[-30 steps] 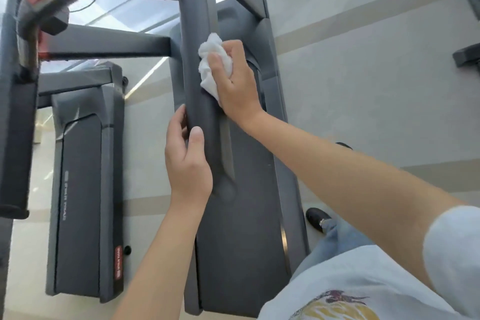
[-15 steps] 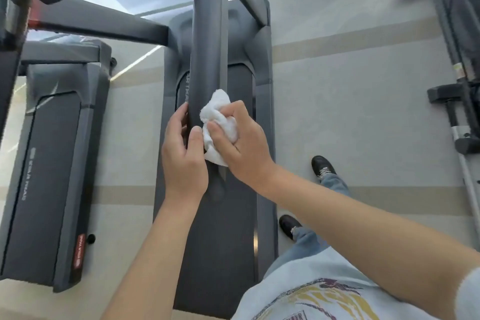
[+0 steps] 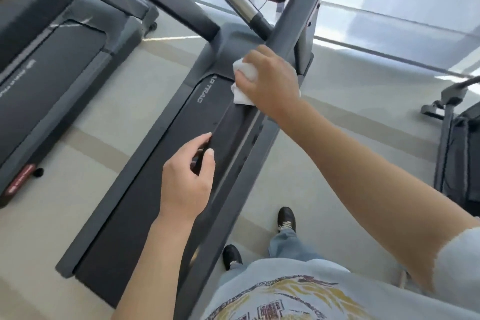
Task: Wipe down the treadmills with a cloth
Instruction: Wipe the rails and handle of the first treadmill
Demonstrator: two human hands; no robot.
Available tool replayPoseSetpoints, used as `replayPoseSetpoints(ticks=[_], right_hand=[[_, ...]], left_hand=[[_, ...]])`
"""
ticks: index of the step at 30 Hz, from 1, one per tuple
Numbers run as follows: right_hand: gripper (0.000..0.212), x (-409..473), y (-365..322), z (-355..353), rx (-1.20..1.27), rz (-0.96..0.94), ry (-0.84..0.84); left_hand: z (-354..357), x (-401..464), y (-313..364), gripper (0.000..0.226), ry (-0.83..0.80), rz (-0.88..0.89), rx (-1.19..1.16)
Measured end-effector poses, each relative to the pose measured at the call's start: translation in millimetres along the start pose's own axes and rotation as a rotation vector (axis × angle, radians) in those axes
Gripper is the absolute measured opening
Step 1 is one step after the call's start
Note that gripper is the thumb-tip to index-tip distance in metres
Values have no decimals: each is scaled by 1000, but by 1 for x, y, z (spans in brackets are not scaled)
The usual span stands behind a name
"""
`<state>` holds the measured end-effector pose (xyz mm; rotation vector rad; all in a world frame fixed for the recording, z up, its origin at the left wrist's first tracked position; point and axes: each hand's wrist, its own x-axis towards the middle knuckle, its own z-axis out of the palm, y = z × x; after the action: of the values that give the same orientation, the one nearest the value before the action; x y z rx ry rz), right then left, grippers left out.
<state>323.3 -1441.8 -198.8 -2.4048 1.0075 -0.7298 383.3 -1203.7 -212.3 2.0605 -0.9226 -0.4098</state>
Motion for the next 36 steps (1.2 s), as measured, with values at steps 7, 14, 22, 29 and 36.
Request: replayPoseSetpoints(ticks=[7,14,22,29,36], right_hand=[[27,-79,-55,16,61,-451,-188],[23,-12,-6,-9,15,-411,-207],[22,13,-9,-15,-123,-231,-295],[30,-74,-82,11,-110,-592,-382],[32,-4,-43,-19,-269,-378,-403]], left_hand=[[5,-9,4,28,182,-136,-12],[21,-25,10,34,332,-278,-14],[16,-18,6,31,320,-265,-82],[17,-22,-12,28,329,-141,-148],[17,-25,-20,40,306,-73,-123]])
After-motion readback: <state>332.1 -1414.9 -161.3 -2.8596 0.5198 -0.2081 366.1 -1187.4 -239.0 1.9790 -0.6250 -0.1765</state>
